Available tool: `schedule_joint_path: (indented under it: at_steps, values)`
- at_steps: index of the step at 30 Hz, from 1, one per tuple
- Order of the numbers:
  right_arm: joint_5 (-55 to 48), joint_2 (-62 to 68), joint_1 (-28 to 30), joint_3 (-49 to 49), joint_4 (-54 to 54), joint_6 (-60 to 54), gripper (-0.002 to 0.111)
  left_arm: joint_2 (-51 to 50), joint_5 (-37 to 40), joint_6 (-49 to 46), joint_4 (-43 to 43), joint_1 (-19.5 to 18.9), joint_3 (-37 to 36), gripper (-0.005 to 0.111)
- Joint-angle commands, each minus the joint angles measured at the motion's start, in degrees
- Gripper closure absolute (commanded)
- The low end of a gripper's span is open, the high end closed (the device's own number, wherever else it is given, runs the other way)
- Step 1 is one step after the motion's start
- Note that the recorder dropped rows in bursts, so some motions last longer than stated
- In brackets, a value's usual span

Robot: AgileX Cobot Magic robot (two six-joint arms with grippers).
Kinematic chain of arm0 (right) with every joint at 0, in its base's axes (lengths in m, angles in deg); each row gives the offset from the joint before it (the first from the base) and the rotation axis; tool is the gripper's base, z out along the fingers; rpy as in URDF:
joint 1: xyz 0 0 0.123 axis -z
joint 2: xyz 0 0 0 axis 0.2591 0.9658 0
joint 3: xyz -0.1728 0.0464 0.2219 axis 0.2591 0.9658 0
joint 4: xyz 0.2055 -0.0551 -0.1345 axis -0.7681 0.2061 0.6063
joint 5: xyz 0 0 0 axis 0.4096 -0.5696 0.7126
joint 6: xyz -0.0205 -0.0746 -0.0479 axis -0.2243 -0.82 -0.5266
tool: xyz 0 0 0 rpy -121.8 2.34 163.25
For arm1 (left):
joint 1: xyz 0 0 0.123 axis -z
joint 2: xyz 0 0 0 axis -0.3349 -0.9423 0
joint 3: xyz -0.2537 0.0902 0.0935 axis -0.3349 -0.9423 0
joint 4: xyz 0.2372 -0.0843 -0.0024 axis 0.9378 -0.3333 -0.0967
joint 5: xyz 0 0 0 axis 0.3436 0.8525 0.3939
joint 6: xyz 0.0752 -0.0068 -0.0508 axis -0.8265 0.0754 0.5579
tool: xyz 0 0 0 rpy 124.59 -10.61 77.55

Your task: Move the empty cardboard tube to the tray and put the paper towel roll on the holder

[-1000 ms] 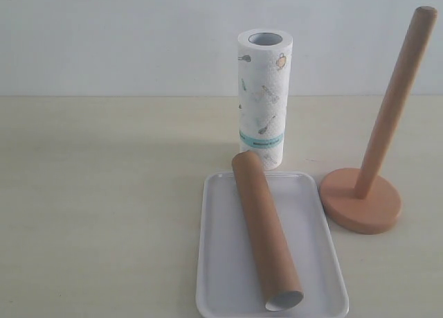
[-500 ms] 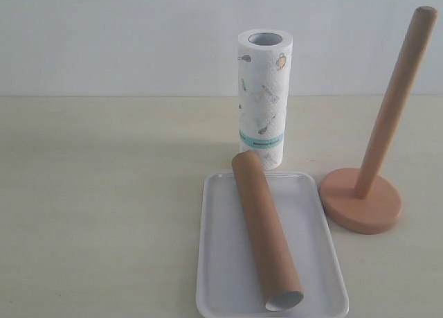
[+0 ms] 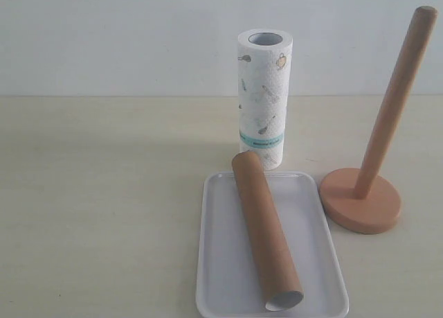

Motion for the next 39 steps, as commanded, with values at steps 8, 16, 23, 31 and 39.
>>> schedule_joint_path:
  at_steps: [8,16,23,31,39]
  values:
    - [0.03,-0.26,0.28,-0.03,-0.01,-0.1,0.108,0.15,-0.36,-0.18,-0.45,-0.14,-0.22,0.103]
    - [0.03,-0.26,0.28,-0.03,-0.01,-0.1,0.108,0.15,-0.36,-0.18,-0.45,-0.14,-0.22,0.103]
    - [0.03,-0.26,0.28,-0.03,-0.01,-0.1,0.108,0.15,-0.36,-0.29,-0.31,-0.14,-0.22,0.103]
    - [0.03,-0.26,0.28,-0.03,-0.01,-0.1,0.108,0.15,-0.6,0.08,-0.44,-0.14,-0.13,0.103]
    - [0.03,-0.26,0.28,-0.03,-0.01,-0.1,0.108,0.15,-6.97,3.73,-14.33,-0.14,13.94,0.103]
